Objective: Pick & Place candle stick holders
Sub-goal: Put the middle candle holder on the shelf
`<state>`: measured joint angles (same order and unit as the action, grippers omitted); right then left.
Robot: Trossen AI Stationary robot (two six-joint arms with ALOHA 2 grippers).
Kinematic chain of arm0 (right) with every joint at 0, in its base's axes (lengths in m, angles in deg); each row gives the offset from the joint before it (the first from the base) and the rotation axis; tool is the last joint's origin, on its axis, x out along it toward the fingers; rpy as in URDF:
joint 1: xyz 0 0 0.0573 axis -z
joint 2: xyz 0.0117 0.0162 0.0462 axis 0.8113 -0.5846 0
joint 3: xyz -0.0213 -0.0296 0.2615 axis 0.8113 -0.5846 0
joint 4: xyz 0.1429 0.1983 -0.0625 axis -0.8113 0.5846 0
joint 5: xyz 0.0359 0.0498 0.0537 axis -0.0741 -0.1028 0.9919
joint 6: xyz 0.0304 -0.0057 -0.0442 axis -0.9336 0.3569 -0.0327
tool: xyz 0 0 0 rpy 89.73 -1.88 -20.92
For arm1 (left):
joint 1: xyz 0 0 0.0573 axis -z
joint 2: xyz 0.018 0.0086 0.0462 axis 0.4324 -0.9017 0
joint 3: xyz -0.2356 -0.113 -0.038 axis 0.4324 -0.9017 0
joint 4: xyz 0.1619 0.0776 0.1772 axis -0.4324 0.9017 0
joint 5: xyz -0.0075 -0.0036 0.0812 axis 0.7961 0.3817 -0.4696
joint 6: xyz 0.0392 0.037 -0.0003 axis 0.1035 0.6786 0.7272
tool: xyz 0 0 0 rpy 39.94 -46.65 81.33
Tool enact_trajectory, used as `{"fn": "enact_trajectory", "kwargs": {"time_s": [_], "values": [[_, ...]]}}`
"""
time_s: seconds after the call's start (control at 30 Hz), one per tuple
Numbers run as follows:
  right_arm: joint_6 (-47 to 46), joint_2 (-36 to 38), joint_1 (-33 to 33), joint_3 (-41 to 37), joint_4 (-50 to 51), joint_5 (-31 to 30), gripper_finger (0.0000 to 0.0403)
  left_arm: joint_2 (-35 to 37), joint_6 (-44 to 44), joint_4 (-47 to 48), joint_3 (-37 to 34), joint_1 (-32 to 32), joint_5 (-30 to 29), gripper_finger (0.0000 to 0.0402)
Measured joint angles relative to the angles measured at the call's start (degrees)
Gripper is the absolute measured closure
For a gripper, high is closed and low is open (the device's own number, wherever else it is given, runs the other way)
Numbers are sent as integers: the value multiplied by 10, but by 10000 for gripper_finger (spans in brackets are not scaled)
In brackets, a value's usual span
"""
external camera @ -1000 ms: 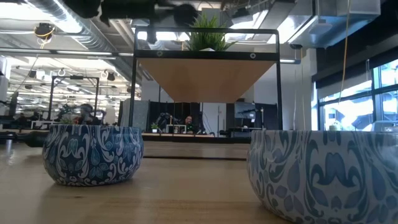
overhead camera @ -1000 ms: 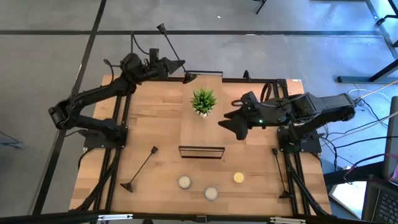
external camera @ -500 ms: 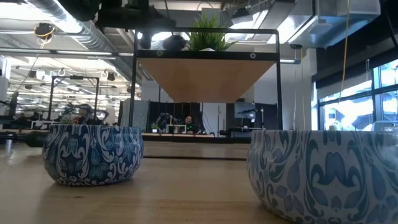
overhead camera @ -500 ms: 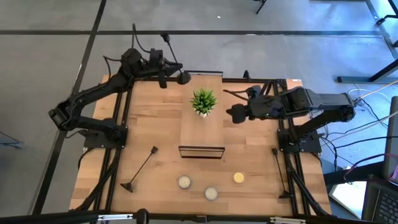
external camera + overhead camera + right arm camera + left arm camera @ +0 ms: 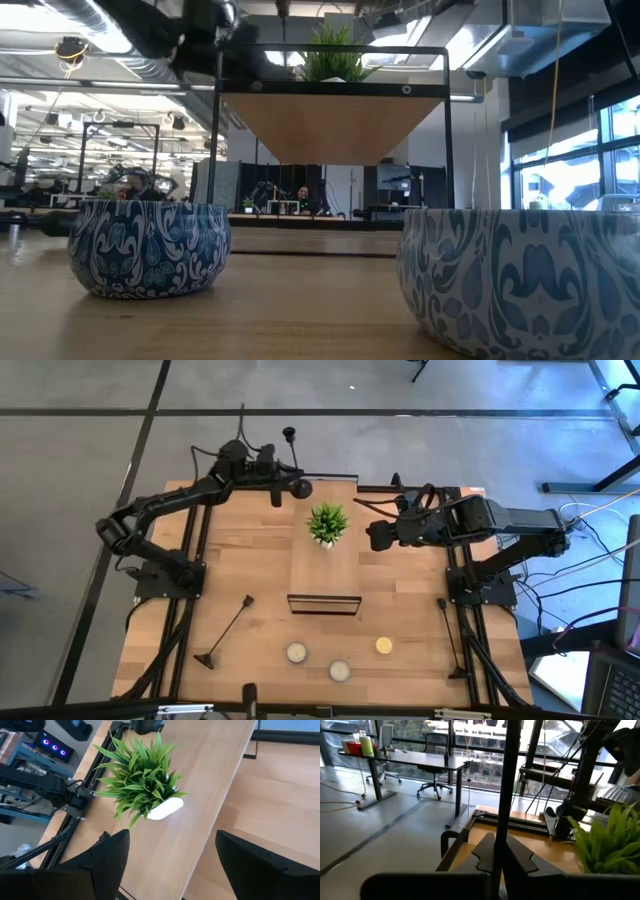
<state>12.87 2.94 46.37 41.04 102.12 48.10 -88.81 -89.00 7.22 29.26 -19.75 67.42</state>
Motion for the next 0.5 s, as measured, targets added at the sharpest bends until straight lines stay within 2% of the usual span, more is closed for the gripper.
{"fn": "enact_trajectory", "kwargs": {"time_s": [0.17, 0.5], "values": [[2, 0, 0, 0, 0, 0, 105, -28, -14, -53, 0, 0, 15, 391], [2, 0, 0, 0, 0, -1, 105, -76, -15, -63, 0, -16, 28, 391]]}}
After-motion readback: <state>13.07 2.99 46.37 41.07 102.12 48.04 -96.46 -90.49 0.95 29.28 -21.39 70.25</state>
